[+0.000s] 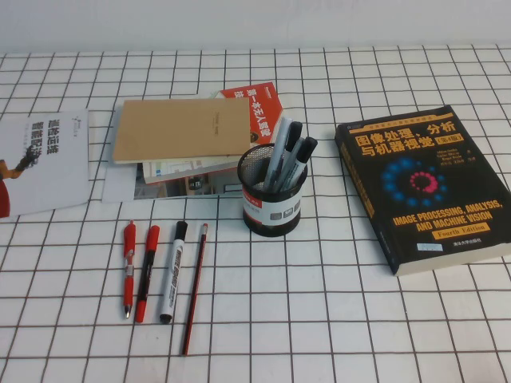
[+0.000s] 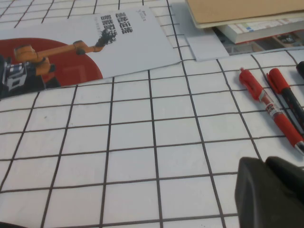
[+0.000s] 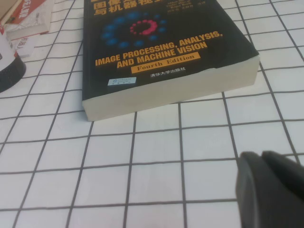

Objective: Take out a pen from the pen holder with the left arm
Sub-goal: 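Take a marker out of the pen holder and lay it on the table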

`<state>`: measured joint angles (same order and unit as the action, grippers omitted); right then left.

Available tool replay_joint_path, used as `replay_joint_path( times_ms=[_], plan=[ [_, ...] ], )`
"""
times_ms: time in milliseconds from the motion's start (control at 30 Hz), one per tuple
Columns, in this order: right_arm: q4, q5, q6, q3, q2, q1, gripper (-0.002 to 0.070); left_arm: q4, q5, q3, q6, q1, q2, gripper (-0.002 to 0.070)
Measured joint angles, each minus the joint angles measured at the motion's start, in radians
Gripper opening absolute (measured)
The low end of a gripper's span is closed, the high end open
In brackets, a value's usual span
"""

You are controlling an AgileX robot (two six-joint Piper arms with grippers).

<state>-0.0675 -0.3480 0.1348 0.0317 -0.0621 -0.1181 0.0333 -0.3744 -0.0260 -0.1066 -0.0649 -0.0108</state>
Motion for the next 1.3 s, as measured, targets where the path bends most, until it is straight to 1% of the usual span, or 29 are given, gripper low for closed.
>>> replay_joint_path(
  times_ms=[1167,1233,1300],
  plan=[
    [0.000,0.000,0.000,0.000,0.000,0.000,-0.0016,-0.001,0.000,0.000,0.000,0.000,0.000,-0.0002],
    [0.000,0.000,0.000,0.000,0.000,0.000,-0.0016,0.036,0.011,0.000,0.031,0.000,0.000,-0.0002],
    [0.000,0.000,0.000,0.000,0.000,0.000,-0.0016,0.126,0.055,0.000,0.107,0.000,0.000,-0.0002]
  ],
)
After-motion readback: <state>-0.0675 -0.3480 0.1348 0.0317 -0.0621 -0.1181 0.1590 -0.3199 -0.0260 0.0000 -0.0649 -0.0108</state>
